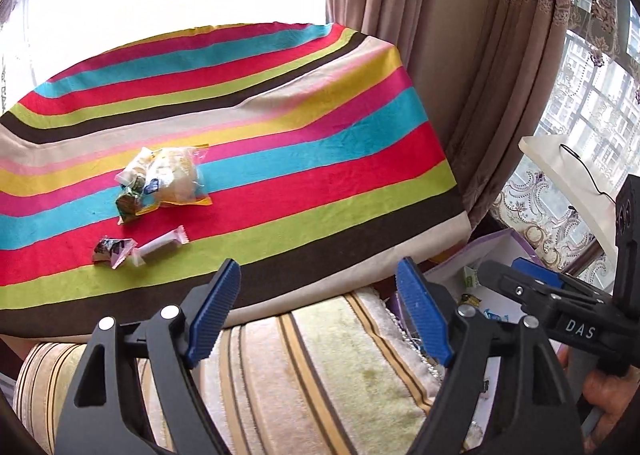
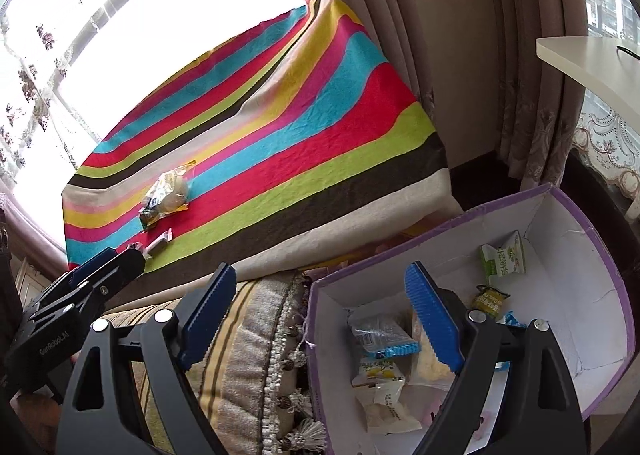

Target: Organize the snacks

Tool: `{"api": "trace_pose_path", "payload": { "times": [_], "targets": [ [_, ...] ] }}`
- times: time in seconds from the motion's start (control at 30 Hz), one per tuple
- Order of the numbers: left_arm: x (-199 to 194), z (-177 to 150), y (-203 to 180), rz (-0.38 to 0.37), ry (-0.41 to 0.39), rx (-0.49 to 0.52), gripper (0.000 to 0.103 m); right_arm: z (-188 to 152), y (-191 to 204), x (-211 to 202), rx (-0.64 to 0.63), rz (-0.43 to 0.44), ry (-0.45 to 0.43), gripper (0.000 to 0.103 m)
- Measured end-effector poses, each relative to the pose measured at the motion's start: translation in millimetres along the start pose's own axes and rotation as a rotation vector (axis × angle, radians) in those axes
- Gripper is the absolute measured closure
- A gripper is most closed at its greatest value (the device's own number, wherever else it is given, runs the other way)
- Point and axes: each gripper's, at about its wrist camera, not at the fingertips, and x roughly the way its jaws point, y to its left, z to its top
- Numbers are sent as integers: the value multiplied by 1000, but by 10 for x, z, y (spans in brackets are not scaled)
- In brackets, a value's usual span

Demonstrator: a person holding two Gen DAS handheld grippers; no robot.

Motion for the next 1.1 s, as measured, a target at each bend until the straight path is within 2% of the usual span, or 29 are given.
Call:
{"api": "trace_pose_path", "payload": {
  "times": [0.33,0.53,0.73,1.1],
  "targets": [
    [-203,-74,690,116,-52,-125,23,-25,514,147,-83,59,32,19],
    [-240,-147,1075,118,-50,-231,23,-53,736,244,-104,76,39,18],
    [-287,-209,1298,130,-61,-272,23,-76,943,354,-129,84,45,16],
    [-216,-279,1782,109,-20,-402,24,-22,1322,646,-187,79,96,16]
  ]
}}
